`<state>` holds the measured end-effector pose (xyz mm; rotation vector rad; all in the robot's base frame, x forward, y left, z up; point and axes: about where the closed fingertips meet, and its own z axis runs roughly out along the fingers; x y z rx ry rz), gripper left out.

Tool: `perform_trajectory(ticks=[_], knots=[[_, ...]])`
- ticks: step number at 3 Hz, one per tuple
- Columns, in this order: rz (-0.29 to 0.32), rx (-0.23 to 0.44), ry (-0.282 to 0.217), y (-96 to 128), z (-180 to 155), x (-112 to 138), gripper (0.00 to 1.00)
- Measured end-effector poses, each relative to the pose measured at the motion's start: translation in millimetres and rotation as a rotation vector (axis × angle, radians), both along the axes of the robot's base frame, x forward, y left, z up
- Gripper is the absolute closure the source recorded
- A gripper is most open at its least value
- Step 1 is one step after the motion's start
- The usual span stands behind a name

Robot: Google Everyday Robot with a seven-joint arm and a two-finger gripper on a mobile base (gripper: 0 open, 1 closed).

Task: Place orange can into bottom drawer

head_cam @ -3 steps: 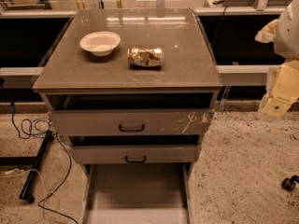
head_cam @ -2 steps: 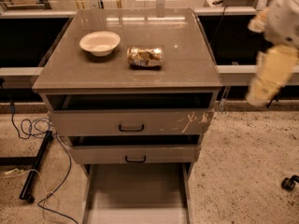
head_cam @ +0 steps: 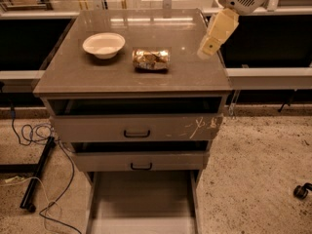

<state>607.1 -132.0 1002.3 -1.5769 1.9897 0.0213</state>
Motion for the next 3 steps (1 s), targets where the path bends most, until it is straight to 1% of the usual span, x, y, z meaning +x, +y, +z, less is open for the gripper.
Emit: perform_trajectory(ticks=[1,2,3], knots=[[0.008,0.034,-0.009,8,2,7,0.00],[0.008,0.035,-0.009,8,2,7,0.00],[0.004,0.064,-0.020,14,-5,18,0.00]])
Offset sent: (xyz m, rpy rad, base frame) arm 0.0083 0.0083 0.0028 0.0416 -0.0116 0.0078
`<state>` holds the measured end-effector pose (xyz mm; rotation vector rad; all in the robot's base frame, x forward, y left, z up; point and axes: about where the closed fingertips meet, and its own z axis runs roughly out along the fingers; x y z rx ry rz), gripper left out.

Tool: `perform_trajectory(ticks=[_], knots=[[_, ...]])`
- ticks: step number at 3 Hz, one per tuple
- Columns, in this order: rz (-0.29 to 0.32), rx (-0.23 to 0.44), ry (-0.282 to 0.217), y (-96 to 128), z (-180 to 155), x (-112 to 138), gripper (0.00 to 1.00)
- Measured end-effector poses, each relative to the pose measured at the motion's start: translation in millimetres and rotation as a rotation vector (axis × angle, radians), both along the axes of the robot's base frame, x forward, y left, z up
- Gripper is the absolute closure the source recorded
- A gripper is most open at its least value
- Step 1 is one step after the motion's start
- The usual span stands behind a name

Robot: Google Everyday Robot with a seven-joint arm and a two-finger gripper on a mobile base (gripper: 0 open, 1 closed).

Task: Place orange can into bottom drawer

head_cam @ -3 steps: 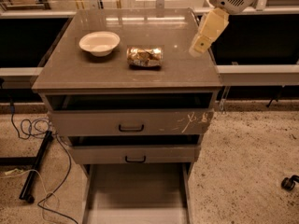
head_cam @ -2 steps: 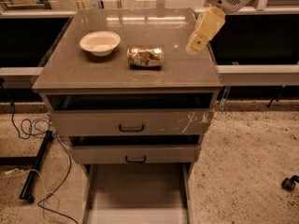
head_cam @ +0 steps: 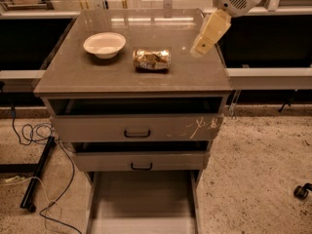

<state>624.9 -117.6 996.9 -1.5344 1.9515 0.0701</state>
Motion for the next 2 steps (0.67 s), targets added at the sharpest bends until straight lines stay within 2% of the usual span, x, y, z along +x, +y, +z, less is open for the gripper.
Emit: perform_trajectory(ticks=[2], knots=[[-0.013,0.140,-0.015,19,-48,22,0.00]])
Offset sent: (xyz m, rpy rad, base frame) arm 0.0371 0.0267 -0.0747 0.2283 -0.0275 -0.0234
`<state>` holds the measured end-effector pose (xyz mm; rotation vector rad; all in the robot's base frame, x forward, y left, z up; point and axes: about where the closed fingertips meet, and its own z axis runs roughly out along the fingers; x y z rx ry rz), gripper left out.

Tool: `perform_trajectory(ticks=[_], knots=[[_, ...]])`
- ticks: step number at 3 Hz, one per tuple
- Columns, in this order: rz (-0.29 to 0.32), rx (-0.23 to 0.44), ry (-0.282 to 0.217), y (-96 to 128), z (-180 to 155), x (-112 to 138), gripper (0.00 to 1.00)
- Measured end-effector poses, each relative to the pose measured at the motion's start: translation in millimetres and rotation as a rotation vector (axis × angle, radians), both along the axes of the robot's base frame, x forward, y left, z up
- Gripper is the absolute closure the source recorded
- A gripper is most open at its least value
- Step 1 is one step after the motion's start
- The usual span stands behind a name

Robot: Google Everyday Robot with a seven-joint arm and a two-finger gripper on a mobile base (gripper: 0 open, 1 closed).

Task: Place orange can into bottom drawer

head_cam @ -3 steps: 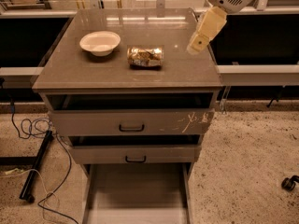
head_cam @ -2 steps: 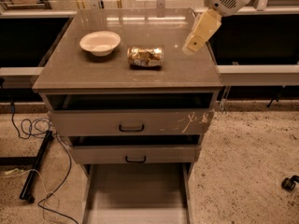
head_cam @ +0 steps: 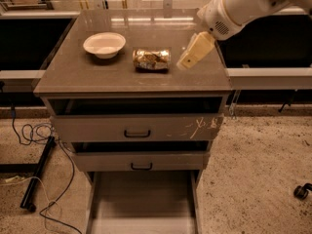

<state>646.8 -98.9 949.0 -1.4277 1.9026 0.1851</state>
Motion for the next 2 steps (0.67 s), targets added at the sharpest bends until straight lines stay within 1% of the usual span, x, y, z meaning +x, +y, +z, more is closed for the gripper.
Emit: perform_trajectory(ticks=[1,2], knots=[[0.027,0.068,0.026,19,-35,10,0.00],[0.074,0.111,0.043,32,-52,19,0.00]])
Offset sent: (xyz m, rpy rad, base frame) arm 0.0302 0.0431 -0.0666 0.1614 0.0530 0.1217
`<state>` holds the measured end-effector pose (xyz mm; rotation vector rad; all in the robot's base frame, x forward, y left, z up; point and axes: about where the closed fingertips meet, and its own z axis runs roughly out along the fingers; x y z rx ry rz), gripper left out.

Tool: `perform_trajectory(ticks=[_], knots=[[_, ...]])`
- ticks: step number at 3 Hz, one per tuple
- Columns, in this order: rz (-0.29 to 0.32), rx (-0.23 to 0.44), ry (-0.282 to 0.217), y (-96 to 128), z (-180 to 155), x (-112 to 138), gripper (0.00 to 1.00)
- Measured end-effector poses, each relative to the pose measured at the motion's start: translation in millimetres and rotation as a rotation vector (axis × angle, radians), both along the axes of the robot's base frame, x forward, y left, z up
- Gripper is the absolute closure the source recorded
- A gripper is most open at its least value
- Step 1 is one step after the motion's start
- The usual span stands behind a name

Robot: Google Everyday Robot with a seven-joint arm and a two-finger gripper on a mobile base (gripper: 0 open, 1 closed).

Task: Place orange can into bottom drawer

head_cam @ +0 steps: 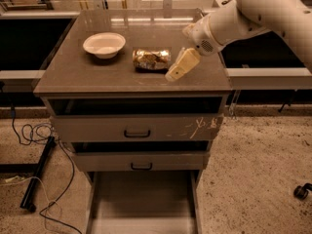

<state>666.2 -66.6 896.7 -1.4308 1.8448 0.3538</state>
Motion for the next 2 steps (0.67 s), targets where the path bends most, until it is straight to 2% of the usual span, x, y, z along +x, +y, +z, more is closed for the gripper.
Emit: perform_trajectory(ticks=[1,2], knots=[[0.000,0.000,0.000,0.0,0.0,0.0,0.00],[0.000,-0.005,-0.020,2.4,-1.6,8.6,0.00]])
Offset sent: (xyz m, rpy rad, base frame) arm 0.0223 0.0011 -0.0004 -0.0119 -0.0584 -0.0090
